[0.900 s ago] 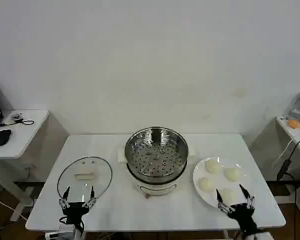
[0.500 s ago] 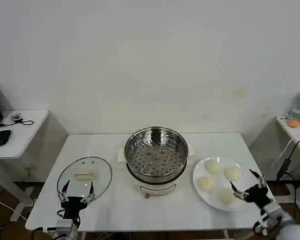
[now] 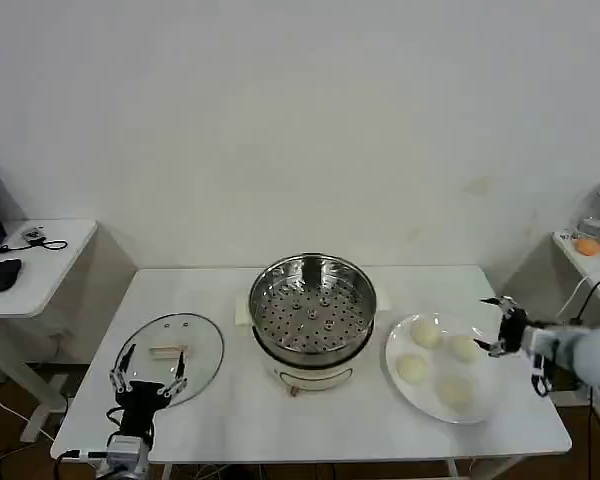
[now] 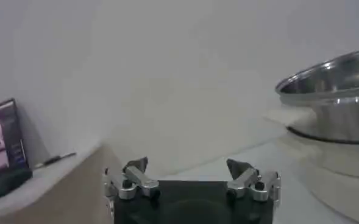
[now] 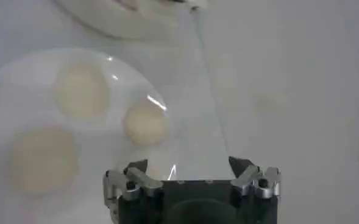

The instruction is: Take steamed baozi put them in steamer then cover it.

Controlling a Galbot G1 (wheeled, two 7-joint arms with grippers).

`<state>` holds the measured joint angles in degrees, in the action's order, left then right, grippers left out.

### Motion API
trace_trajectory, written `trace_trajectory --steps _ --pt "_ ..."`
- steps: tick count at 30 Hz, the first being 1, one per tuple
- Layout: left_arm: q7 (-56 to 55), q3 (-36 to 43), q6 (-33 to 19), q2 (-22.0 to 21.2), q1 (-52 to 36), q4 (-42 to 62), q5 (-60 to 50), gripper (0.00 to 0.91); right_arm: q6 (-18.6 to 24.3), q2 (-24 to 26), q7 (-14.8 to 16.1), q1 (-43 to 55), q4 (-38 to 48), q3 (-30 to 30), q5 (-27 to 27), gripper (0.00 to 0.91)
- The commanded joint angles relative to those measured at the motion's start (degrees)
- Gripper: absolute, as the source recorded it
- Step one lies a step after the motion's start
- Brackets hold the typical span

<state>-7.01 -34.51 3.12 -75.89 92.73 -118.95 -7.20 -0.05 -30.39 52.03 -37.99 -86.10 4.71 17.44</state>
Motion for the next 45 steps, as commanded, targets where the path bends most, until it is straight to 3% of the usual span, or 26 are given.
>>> trace_trajectory --steps 1,2,5,8,10,21,33,37,41,45 --pt "0.66 -0.32 -0.72 -0.22 -0.08 -0.91 -2.3 0.907 5.58 2.6 9.71 25.66 10.88 -24.88 3.13 0.907" --pt "0.55 -0.38 -0.72 -0.38 -0.14 -1.16 -2.28 0.907 5.17 1.76 11.86 27.68 11.76 -27.74 1.82 0.907" --pt "0.62 -0.81 -0.75 -0.54 -0.15 -1.6 -2.27 0.907 4.6 0.11 12.2 31.02 13.15 -33.91 -0.36 0.907" --pt "0.6 -1.43 -0.99 -0.59 0.01 -1.82 -2.23 0.907 4.18 -2.51 11.44 31.73 15.45 -36.43 -0.23 0.907" --pt "0.67 -2.09 -1.62 -0.62 0.17 -1.76 -2.32 0.907 3.39 -4.55 9.45 31.66 16.81 -37.08 -1.08 0.907" --pt "1.29 -3.71 -2.05 -0.54 0.55 -2.67 -2.55 0.907 3.63 -12.5 6.92 30.41 24.27 -40.01 -0.8 0.907" --pt "1.39 -4.28 -2.73 -0.54 0.88 -2.65 -2.9 0.907 3.57 -16.05 4.29 30.22 28.02 -39.17 -0.05 0.907" --pt "1.33 -4.57 -3.04 -0.59 1.03 -2.35 -2.89 0.907 3.42 -17.04 3.84 30.27 28.98 -39.42 0.09 0.826" --pt "1.32 -4.78 -3.14 -0.59 1.25 -2.4 -2.88 0.907 2.74 -17.04 4.57 30.25 28.8 -39.47 0.63 0.635" --pt "1.27 -4.85 -3.27 -0.81 1.09 -2.5 -2.89 0.907 2.3 -16.43 4.57 30.52 28.47 -39.82 0.59 0.605"
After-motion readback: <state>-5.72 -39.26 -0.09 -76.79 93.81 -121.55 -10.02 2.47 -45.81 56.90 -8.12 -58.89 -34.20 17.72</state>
